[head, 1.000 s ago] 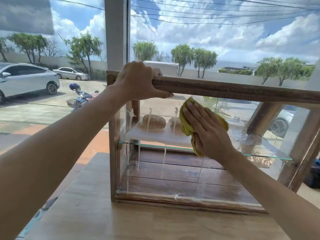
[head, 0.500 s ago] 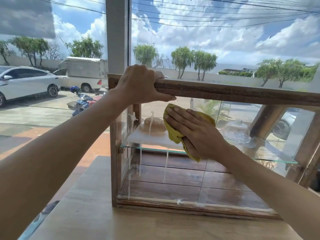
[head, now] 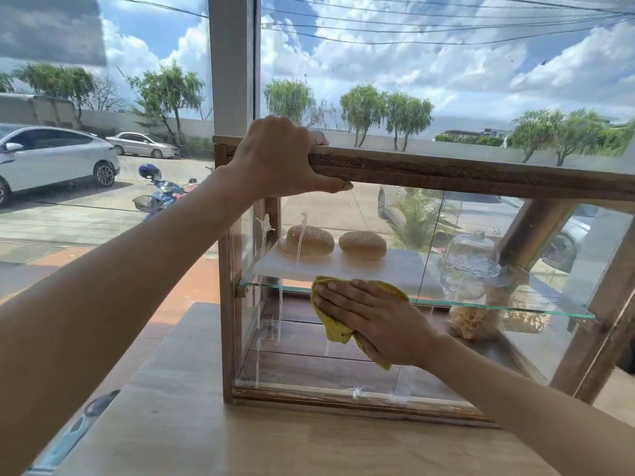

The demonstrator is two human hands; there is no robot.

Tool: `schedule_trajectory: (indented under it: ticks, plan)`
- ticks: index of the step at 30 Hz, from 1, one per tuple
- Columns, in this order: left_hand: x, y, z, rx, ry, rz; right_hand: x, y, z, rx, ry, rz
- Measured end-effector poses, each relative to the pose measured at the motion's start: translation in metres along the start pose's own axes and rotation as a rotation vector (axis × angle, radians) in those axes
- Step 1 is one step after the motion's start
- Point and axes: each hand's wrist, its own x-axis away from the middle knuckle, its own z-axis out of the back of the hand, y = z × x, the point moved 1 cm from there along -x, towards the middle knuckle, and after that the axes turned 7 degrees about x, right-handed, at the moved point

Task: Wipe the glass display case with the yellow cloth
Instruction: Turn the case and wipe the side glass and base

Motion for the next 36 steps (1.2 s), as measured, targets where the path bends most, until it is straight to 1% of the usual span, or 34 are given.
schedule_trajectory:
  ticks: [3,9,11,13,15,17,20,22,25,28,31,34,36]
  plan:
    - [0.0,0.0,0.0,0.005,0.003,0.0,0.013,-0.022,-0.02,0.012,-0.055,0.068]
    - [0.001,0.001,0.0,0.006,0.008,0.014,0.039,-0.063,-0.057,0.077,-0.223,0.244]
    - [0.001,0.002,0.001,0.002,0.006,0.027,0.045,-0.072,-0.063,0.097,-0.208,0.301]
    - [0.002,0.003,0.001,-0.003,0.001,0.04,0.05,-0.076,-0.063,0.101,-0.15,0.318]
    - [0.003,0.004,0.002,-0.013,-0.005,0.045,0.051,-0.072,-0.054,0.077,-0.049,0.268]
    - [0.003,0.004,0.002,-0.032,-0.004,0.04,0.046,-0.058,-0.035,0.028,0.051,0.165]
    - [0.004,0.005,0.004,-0.047,-0.004,0.037,0.025,-0.017,0.007,0.003,0.21,0.031]
    - [0.004,0.006,0.004,-0.042,-0.004,0.036,0.007,0.015,0.034,0.049,0.257,-0.037]
    - [0.003,0.006,0.005,-0.053,0.008,0.025,-0.014,0.058,0.06,0.082,0.241,-0.093]
    - [0.003,0.007,0.005,-0.041,0.006,0.021,-0.024,0.078,0.065,0.105,0.122,-0.068]
    - [0.003,0.007,0.004,-0.018,0.009,0.021,-0.023,0.077,0.062,0.13,0.043,-0.063]
    - [0.003,0.006,0.003,-0.015,0.022,0.025,-0.023,0.068,0.055,0.115,0.029,-0.076]
    - [0.002,0.006,0.002,-0.012,0.022,0.023,-0.023,0.057,0.046,0.081,0.027,-0.049]
